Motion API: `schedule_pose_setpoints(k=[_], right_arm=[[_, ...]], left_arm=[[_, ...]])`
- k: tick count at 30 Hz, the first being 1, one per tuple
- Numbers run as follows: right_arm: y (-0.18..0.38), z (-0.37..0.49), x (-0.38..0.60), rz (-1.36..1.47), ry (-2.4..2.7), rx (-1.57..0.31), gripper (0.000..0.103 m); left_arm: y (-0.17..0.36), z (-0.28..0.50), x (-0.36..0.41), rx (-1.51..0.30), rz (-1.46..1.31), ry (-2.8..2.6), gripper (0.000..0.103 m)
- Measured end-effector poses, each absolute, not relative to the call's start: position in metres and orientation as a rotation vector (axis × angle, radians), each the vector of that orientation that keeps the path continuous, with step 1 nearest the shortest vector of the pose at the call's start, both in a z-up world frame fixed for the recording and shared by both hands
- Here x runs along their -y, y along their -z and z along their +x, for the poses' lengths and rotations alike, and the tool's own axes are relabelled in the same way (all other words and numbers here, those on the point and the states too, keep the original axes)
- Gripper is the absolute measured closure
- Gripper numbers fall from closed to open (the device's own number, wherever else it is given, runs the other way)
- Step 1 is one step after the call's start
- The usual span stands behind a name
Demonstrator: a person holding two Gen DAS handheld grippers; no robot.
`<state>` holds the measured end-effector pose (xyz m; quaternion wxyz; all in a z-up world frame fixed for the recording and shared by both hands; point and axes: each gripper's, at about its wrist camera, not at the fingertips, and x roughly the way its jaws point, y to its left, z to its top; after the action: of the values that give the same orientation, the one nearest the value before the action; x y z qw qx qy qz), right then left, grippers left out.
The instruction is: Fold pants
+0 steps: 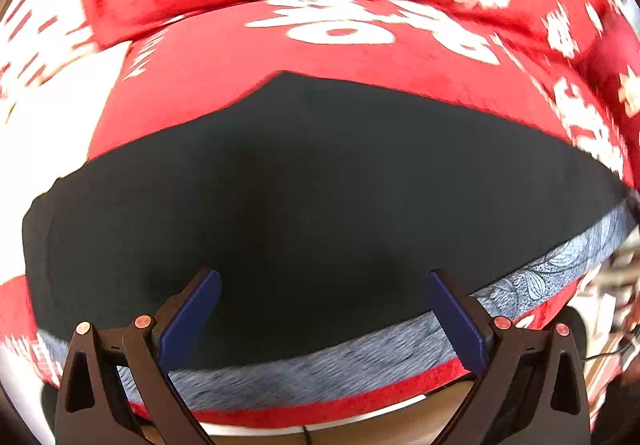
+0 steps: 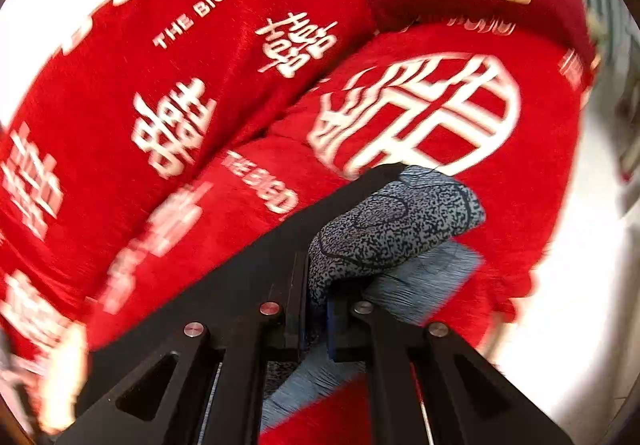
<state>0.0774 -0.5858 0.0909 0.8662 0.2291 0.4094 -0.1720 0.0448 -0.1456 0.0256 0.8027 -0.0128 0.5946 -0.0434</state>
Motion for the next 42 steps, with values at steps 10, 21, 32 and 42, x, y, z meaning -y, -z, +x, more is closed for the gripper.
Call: schedule_pose_setpoints(k=[10,21,32,42], right_arm=[[-0.058,0.083,0.611,0.463,0.57,-0.947,0.051],[-0.07,0.109,0.433,0.001,0.206,-0.946,0.025],[-0.031,0.181,0.476,0.028,0.135,-1.042,0.006],[-0.065,0.086,0.619,0.194,0.407,-0.943,0.002]], left_arm=[[-0.019,0.038,0.159,-1.281,0.041,0.064,0.0],[-0.011,0.034,0.162,-1.292,0.058,0.03,0.0],[-0.009,0.027,0.12,-1.282,0.048,-0.017,0.0],[-0.023,0.01,0.106,-1.285,0.019,-0.024,0.0]])
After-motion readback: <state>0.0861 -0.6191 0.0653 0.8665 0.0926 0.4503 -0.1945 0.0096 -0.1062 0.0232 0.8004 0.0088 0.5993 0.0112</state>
